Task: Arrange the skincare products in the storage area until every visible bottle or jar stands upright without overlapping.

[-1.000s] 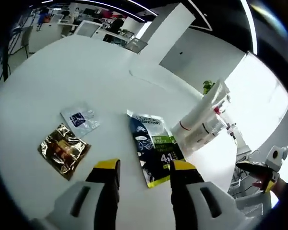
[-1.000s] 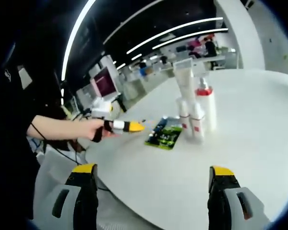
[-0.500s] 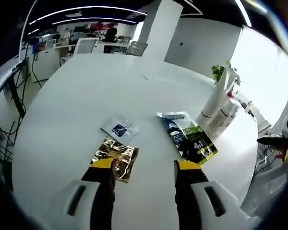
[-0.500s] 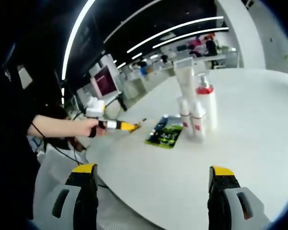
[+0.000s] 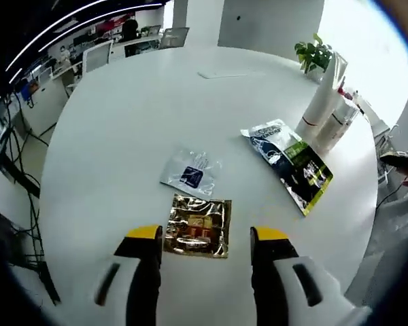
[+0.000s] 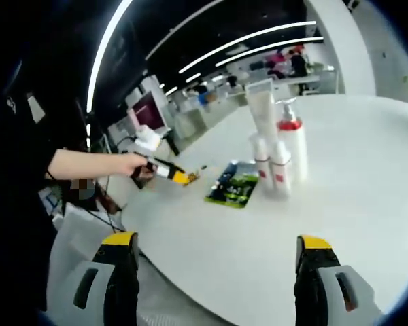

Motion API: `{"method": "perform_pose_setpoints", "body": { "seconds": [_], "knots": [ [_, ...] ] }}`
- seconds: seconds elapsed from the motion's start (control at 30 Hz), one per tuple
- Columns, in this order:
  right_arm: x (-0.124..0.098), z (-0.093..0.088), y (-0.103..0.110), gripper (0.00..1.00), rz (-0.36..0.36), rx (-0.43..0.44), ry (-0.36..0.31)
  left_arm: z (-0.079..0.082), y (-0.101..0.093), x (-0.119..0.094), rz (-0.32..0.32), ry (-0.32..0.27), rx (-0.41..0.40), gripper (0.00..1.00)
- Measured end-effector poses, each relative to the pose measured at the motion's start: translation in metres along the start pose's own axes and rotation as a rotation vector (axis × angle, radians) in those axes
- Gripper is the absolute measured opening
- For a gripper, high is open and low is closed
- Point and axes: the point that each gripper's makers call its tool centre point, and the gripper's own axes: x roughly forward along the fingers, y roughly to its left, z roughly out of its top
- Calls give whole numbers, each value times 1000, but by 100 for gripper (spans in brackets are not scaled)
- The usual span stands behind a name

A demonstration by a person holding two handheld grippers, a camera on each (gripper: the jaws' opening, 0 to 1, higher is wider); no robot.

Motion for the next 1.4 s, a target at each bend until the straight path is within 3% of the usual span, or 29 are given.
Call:
{"method": "perform_pose_setpoints", "body": {
  "seconds": [0.4, 1.03, 1.23, 1.4],
  "knots": [
    [0, -1, -1, 99, -2, 2, 3, -3, 6, 12, -10, 100, 37, 45],
    [1, -3, -1, 99, -7, -3, 16, -4, 14, 12, 35, 122, 118, 39],
    [1, -3, -1, 99, -7, -2, 18, 6, 17, 18, 49, 100, 100, 39],
    [1, -4, -2, 99, -10, -3, 21, 27, 22, 27, 65, 85, 112, 38]
  ]
}}
